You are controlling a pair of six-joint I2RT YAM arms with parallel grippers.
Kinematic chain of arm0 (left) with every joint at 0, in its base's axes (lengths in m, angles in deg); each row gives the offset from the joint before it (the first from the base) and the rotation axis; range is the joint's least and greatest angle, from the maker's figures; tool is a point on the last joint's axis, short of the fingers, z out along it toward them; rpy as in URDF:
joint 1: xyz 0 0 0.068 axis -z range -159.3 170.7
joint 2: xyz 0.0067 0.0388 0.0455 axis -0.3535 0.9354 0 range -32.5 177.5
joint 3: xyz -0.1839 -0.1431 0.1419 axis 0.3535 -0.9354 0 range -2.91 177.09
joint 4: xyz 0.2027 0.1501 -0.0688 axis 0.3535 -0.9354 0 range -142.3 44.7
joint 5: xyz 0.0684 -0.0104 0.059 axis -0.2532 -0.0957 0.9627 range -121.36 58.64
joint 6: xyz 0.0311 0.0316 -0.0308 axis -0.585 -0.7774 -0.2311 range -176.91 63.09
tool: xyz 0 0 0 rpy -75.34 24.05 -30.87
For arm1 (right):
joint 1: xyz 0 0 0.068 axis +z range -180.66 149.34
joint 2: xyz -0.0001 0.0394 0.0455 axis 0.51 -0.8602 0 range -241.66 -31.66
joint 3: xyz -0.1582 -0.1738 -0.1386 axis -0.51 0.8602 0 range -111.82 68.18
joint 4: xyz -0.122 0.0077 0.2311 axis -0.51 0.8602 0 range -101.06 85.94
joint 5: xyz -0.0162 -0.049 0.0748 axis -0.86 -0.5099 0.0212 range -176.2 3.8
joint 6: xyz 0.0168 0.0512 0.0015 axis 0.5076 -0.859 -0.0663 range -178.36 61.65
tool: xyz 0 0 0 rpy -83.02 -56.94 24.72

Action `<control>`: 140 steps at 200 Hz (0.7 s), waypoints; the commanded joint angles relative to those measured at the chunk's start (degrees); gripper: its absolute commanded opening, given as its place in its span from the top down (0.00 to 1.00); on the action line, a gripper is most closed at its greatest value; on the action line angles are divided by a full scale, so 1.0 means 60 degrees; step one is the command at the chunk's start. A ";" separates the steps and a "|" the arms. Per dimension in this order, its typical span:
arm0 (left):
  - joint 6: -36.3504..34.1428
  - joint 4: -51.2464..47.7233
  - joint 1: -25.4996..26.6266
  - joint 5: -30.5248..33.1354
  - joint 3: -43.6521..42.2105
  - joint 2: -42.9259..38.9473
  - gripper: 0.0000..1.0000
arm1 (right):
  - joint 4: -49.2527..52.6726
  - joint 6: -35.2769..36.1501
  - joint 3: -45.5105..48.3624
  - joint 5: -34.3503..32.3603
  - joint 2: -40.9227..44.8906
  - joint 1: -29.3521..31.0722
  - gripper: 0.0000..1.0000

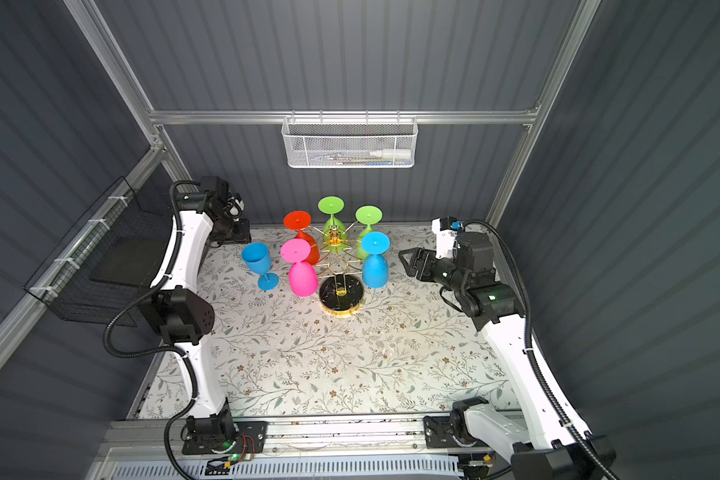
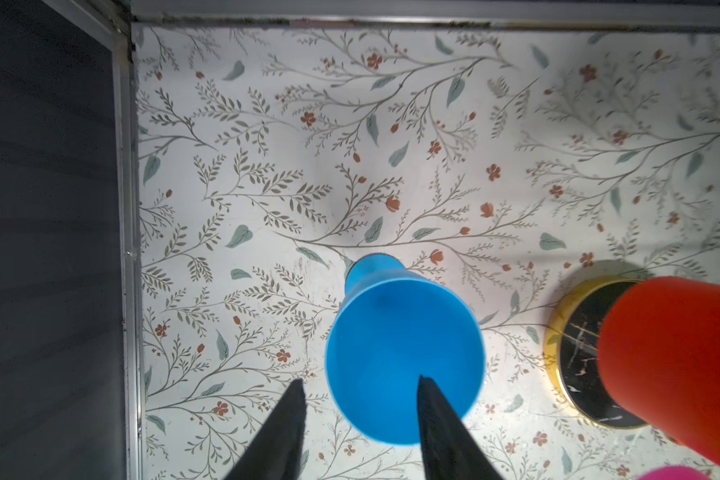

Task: Take the wine glass off the wine glass rack

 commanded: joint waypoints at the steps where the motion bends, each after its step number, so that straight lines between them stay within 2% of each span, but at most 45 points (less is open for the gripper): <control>1: 0.0169 0.0439 -0.0055 -0.0462 -0.0146 -0.0748 0.54 | -0.0372 -0.0172 -0.0320 0.0516 -0.0201 -0.0042 0.29; 33: 0.0224 0.1604 -0.0056 -0.0916 -0.1130 -0.2070 0.53 | -0.0976 -0.0539 -0.0320 0.1043 -0.0629 -0.0071 0.31; 64: 0.0166 0.4679 -0.0054 -0.2120 -0.3952 -0.4410 0.51 | -0.1482 -0.1047 -0.0335 0.1591 -0.1066 -0.0173 0.34; 102: 0.0371 0.8939 -0.0056 -0.2813 -0.7655 -0.7401 0.28 | -0.2346 -0.1813 -0.0291 0.2299 -0.1507 -0.0269 0.38; 120: 0.0485 1.0099 -0.0049 -0.3062 -0.8681 -0.8407 0.19 | -0.2639 -0.2071 -0.0299 0.2546 -0.1687 -0.0292 0.41; 130: 0.0540 1.0519 -0.0056 -0.3103 -0.9311 -0.8853 0.17 | -0.2812 -0.2220 -0.0289 0.2668 -0.1772 -0.0291 0.42; 140: 0.0683 1.0855 -0.0054 -0.3581 -0.9622 -0.9197 0.14 | -0.2983 -0.2380 -0.0275 0.2807 -0.1848 -0.0290 0.44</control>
